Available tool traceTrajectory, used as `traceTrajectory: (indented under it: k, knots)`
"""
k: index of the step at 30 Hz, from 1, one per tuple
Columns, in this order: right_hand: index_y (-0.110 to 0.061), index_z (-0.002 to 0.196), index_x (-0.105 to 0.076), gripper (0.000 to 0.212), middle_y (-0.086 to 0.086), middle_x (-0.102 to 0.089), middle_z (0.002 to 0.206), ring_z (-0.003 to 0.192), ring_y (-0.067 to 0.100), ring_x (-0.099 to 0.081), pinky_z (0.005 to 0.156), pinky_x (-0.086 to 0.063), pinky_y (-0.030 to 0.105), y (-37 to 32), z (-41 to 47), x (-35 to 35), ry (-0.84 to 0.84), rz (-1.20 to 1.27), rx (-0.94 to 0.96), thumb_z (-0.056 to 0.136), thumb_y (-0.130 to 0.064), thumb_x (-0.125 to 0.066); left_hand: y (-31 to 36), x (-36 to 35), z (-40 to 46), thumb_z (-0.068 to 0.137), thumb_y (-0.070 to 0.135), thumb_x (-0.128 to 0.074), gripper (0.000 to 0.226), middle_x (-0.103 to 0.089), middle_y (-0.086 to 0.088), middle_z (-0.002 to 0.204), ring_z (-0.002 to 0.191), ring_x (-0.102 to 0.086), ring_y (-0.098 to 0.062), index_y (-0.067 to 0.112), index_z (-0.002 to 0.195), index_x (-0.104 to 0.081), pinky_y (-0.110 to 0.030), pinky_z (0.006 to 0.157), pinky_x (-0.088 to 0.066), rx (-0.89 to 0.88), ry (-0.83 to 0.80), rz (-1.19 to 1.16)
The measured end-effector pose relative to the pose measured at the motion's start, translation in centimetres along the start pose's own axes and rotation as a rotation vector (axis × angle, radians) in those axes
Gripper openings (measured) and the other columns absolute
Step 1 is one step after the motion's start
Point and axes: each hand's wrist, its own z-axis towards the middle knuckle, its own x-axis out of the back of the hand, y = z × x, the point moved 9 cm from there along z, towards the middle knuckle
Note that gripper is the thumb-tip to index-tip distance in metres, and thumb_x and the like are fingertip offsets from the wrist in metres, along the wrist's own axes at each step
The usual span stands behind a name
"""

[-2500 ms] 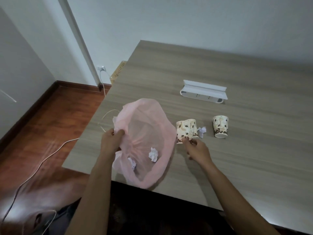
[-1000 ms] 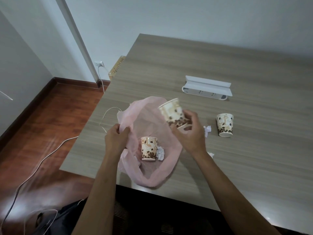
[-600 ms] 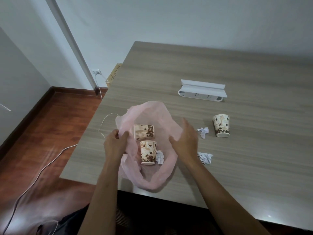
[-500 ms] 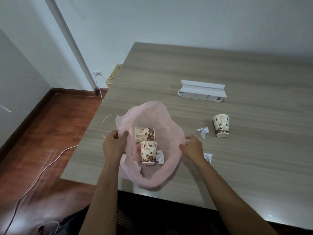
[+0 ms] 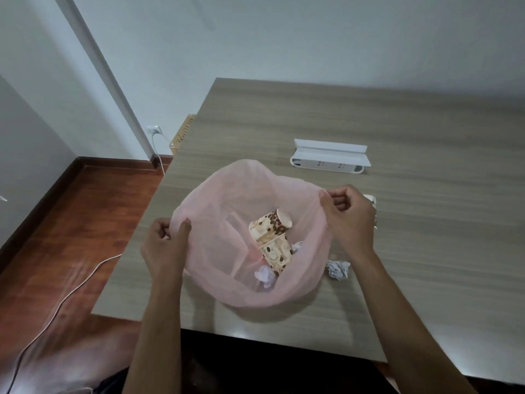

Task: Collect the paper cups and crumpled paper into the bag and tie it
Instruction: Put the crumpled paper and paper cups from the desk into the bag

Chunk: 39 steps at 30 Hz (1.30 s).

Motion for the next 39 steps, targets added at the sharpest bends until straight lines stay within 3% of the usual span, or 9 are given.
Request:
traceTrajectory:
  k: [2,6,11,14,18,22,29,32,39]
  knots:
    - [-0.018,0.076,-0.068,0.01,-0.009,-0.065,0.069,0.06,0.001,-0.057,0.063,-0.051,0.02,0.9,0.0,-0.9,-0.087,-0.065,-0.057,0.082,-0.024,-0.075,-0.3,0.1,0.1,0.068,0.038,-0.07,0.026,-0.057,0.0,0.074,0.07,-0.053,-0.022,0.015,0.078,-0.062,-0.045,0.076,-0.051,-0.001,0.002,-0.015]
    - [-0.014,0.077,-0.066,0.01,-0.01,-0.061,0.066,0.056,-0.004,-0.052,0.057,-0.044,0.009,1.4,-0.5,-0.7,-0.038,0.038,-0.019,0.084,-0.018,-0.073,-0.3,-1.3,-0.5,0.068,0.039,-0.065,0.027,-0.061,-0.004,0.075,0.073,-0.056,-0.027,0.014,0.08,-0.062,-0.042,0.072,-0.047,-0.018,-0.11,0.078]
    - [-0.019,0.08,-0.069,0.013,-0.007,-0.066,0.074,0.061,-0.001,-0.056,0.058,-0.045,0.01,4.9,-1.2,-2.5,-0.228,-0.002,-0.118,0.082,-0.03,-0.076,-0.4,-2.2,-1.1,0.065,0.036,-0.059,0.024,-0.06,-0.002,0.072,0.072,-0.055,-0.026,0.017,0.079,-0.061,-0.036,0.068,-0.043,0.021,-0.16,0.12]
    - [-0.023,0.081,-0.071,0.027,-0.002,-0.068,0.074,0.064,0.01,-0.057,0.06,-0.051,0.027,7.5,-1.6,-1.9,-0.186,0.108,-0.17,0.082,-0.05,-0.066,-0.9,-2.4,-1.1,0.064,0.036,-0.058,0.027,-0.058,0.0,0.071,0.072,-0.055,-0.026,0.015,0.081,-0.061,-0.033,0.068,-0.041,0.037,-0.174,0.139]
    - [-0.024,0.081,-0.064,0.015,-0.001,-0.066,0.076,0.073,0.018,-0.062,0.07,-0.046,0.031,12.8,-1.4,0.2,-0.022,-0.068,-0.277,0.093,-0.032,-0.059,-1.3,-2.4,-0.9,0.064,0.037,-0.058,0.03,-0.062,-0.003,0.075,0.075,-0.058,-0.028,0.015,0.084,-0.062,-0.038,0.071,-0.047,0.046,-0.165,0.152]
    - [-0.016,0.106,-0.069,0.023,0.009,-0.072,0.107,0.102,0.029,-0.065,0.081,-0.045,0.031,19.5,-3.0,-0.7,-0.213,-0.375,-0.408,0.092,-0.032,-0.06,-1.3,-2.7,-1.2,0.077,0.025,-0.065,0.015,-0.062,-0.005,0.076,0.077,-0.06,-0.03,0.013,0.087,-0.062,-0.036,0.071,-0.046,0.047,-0.177,0.167]
    - [-0.015,0.109,-0.074,0.033,0.01,-0.074,0.106,0.099,0.028,-0.069,0.079,-0.047,0.025,22.0,-4.5,-1.6,-0.312,-0.456,-0.426,0.076,-0.019,-0.076,-1.1,-2.9,-1.4,0.064,0.036,-0.055,0.033,-0.064,-0.005,0.072,0.072,-0.06,-0.029,0.012,0.085,-0.064,-0.041,0.071,-0.052,0.057,-0.187,0.168]
    - [-0.005,0.102,-0.075,0.028,0.015,-0.074,0.102,0.097,0.029,-0.069,0.08,-0.044,0.024,21.7,-4.4,-1.1,-0.235,-0.448,-0.386,0.074,-0.006,-0.076,-1.1,-3.0,-1.5,0.065,0.035,-0.055,0.031,-0.064,-0.005,0.072,0.072,-0.06,-0.028,0.012,0.084,-0.064,-0.039,0.07,-0.051,0.048,-0.191,0.166]
    - [-0.009,0.09,-0.07,0.017,0.014,-0.068,0.096,0.086,0.028,-0.063,0.081,-0.05,0.034,13.0,-0.6,4.2,0.246,-0.21,-0.182,0.074,-0.002,-0.07,-1.1,-3.3,-1.4,0.079,0.02,-0.064,0.01,-0.062,-0.004,0.072,0.071,-0.057,-0.026,0.01,0.082,-0.063,-0.032,0.066,-0.039,0.019,-0.187,0.187]
